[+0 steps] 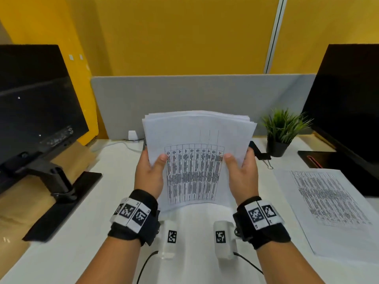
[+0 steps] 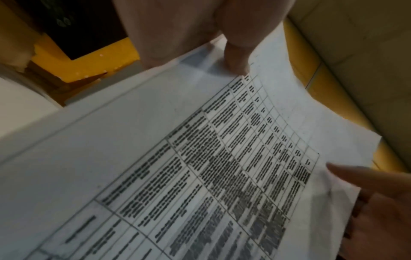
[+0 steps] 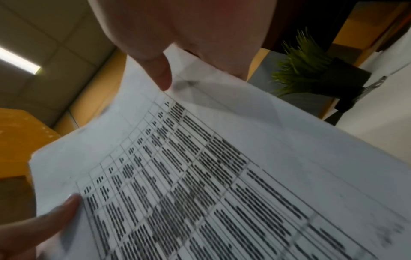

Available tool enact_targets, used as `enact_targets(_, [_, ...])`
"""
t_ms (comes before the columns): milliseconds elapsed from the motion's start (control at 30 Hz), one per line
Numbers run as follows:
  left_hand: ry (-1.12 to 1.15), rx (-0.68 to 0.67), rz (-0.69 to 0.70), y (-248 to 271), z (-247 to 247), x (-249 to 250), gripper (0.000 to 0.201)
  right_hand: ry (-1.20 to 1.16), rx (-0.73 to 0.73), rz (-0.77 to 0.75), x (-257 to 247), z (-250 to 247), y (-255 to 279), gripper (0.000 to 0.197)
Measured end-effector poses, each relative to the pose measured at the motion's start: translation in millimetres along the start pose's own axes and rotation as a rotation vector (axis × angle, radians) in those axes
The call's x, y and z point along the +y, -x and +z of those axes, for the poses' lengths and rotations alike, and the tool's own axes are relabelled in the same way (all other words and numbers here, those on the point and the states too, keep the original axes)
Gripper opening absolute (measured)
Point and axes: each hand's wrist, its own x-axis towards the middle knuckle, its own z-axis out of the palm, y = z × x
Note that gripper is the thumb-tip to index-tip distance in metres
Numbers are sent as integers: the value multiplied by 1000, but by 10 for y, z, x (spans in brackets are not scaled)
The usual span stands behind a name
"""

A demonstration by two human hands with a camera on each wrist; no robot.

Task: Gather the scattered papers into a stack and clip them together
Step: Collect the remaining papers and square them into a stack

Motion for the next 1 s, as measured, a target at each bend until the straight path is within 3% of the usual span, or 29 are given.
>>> enact_targets(167, [8,-31,-20,-69,-14,-5,44,-150,-30,23,-22,1,-76,54])
enact_targets(300, [-1,4,22,-87,5,40,36,-66,-14,-26,-87,51,-118,30])
enact_targets(433, [41,20,17,-43,-7,45,49,-90,-46,57,6,67,-27,36])
enact_targets(567, [-36,82,31,-39,-13,-5,28,-83,-80,163,84,37,24,34])
enact_targets(633, [74,152,16,-84,-63,-25,25,-109,-1,201,182,-50,25,42])
enact_targets(700, [339,166,-14,-83,-111,-14,30,-156,78,318,311,-132,94,62])
enact_targets(733, [467,149,-26,-59,-97,-8,32,-228,65,396,365,-137,154,70])
enact_targets(800, [596,103,-81,23,-13,-12,30,-428,-54,488,401,-92,240,65])
enact_targets(900, [599,75,-180,115,41,-62,27,-556,-55,362,310,-73,181,56])
enact_targets(1000, [484,149,-152,0,-320,-75,31,-409,30,195,194,-283,23,54])
